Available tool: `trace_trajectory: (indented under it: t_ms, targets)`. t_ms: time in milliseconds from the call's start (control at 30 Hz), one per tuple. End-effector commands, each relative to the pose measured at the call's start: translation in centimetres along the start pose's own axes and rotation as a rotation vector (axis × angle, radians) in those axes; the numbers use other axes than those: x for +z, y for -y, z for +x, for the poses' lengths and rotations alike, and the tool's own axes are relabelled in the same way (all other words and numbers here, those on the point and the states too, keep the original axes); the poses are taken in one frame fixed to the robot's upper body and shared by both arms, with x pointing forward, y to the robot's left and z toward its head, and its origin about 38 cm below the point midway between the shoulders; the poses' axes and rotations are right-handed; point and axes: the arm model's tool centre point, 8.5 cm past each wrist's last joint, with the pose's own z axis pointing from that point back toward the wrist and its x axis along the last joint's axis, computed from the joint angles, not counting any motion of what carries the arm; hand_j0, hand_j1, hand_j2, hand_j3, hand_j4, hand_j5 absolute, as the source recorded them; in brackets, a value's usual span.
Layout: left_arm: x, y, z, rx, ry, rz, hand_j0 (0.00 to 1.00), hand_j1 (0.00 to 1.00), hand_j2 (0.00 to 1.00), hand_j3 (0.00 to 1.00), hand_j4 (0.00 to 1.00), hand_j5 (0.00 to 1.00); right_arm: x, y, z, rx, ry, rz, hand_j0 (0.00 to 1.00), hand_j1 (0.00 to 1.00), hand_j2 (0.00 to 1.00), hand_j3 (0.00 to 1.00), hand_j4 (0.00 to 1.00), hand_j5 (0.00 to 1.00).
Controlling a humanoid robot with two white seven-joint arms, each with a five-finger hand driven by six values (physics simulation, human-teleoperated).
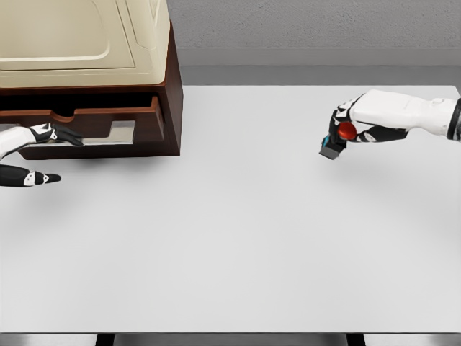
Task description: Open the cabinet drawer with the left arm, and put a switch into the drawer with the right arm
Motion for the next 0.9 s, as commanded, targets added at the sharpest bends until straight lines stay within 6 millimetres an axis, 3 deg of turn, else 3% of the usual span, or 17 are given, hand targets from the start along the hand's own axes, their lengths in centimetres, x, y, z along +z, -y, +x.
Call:
trace_trajectory:
  t_ms: [0,333,867]
  targets:
    - [-0.1,0.5,0.3,-0.018,0.011,-0.033,0.76,0.76,0.76,0.76,0.76,0.76,-0.6,0.1,0.3,-0.011,0.016,-0.014,0.43,0.43,0.43,0.43,0.43,0.43]
    - [0.4,0.8,0.7,-0.012,0.010,-0.049,0.76,0.76,0.76,0.76,0.76,0.76,-2.7,1.6,1.8,0.011,0.078,-0.051,0.44,0.44,0.44,0.44,0.44,0.44]
    - [1.5,1.0,0.8,-0.001,-0.010,-0.065,0.74,0.74,0.74,0.74,0.74,0.74,-9.7,6.8,7.7,0.128,0.277,-0.082,0.44,0.44,0.44,0.44,0.44,0.44]
